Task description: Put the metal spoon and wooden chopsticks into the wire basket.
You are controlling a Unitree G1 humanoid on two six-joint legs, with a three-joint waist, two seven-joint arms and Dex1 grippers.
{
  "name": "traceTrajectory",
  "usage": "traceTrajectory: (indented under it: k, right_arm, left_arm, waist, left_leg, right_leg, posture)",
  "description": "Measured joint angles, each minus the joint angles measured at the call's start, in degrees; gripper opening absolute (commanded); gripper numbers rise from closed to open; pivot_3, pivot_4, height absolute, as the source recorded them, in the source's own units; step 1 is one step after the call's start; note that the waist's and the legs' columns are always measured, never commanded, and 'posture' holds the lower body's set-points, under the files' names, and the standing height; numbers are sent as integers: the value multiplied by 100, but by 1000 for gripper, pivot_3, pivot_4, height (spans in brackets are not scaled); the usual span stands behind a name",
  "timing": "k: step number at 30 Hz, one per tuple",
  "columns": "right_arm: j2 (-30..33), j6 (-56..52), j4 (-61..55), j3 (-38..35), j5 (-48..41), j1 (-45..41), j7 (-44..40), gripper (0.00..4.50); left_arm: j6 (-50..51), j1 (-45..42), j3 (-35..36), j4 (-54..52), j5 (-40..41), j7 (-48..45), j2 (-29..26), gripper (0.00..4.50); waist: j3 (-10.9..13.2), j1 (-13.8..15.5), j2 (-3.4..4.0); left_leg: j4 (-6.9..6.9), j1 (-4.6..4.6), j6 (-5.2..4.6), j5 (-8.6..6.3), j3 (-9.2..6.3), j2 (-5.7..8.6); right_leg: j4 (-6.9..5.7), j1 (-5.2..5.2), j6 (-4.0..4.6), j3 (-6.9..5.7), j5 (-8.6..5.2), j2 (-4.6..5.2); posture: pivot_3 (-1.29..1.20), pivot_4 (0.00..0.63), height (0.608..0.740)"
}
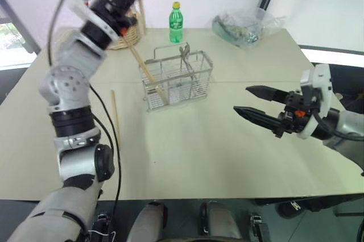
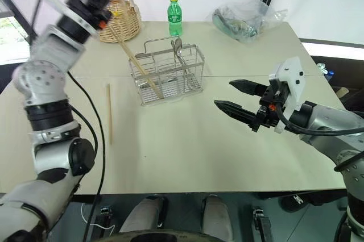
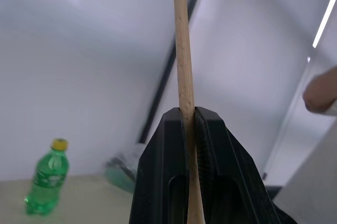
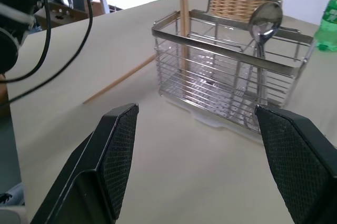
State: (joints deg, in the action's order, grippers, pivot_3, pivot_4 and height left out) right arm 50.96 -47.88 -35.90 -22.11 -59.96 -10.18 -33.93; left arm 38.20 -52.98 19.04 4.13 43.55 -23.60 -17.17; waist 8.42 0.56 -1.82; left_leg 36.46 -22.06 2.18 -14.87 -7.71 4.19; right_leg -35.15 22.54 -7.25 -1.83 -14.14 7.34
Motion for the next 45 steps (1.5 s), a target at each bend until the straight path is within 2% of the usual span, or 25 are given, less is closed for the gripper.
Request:
traceTrajectory:
  k: [8,17,20,26,27,35,40,45]
  right_arm:
    - [2,0,-58,-182,-165,142,126,3643]
    - [41,-2,-31,-218,-223,101,200,3643]
    - [74,-3,16,-224,-225,71,203,3643]
    - [76,-2,63,-229,-221,-12,200,3643]
    - [76,-2,88,-227,-217,-23,197,3643]
    - [136,30,255,-94,-91,-136,-81,3643]
    - [250,93,207,54,-37,-142,-612,3643]
    - [305,168,76,208,-15,-39,-1182,3643]
  left_arm:
    - [-831,722,-501,441,-764,-361,69,26]
    - [-1665,1094,-952,706,-1324,-649,489,26]
    - [-1780,1168,-959,697,-1391,-722,490,1119]
    - [-1631,1299,-927,511,-1384,-736,486,4127]
    - [-1595,1313,-928,472,-1364,-734,486,4441]
    - [-992,1407,-876,-149,-1159,-455,244,4441]
    - [191,1199,-552,-1108,-529,-149,-565,4441]
    - [1450,774,319,-1533,485,313,-1391,4441]
  waist:
    - [0,44,-1]
    - [-1,131,1]
    - [-1,166,2]
    - [-2,178,3]
    - [-2,177,3]
    - [0,160,4]
    - [3,153,6]
    - [4,150,10]
  left_leg:
    - [7,-14,-2,-1,-7,0]
    - [13,-18,-7,-4,-3,0]
    - [14,-17,-8,-5,-3,0]
    - [22,-21,-12,-7,-6,2]
    - [22,-22,-12,-7,-6,2]
    - [22,-23,-12,-7,-7,-1]
    - [21,-23,-13,-8,-8,-4]
    - [18,-19,-13,-8,-10,-4]
  right_leg:
    - [7,0,3,0,0,-3]
    - [8,2,3,-1,0,-1]
    - [8,0,3,-1,0,-1]
    - [8,-1,3,-2,0,-1]
    - [8,-1,3,-2,0,-1]
    - [7,3,3,-3,0,-3]
    - [7,5,2,-3,-1,-9]
    - [7,2,1,-2,-1,-10]
  posture:
    - [0,150,674]
    - [0,150,674]
    - [0,150,674]
    - [0,150,674]
    - [0,150,674]
    - [0,150,674]
    - [0,150,674]
    - [0,150,674]
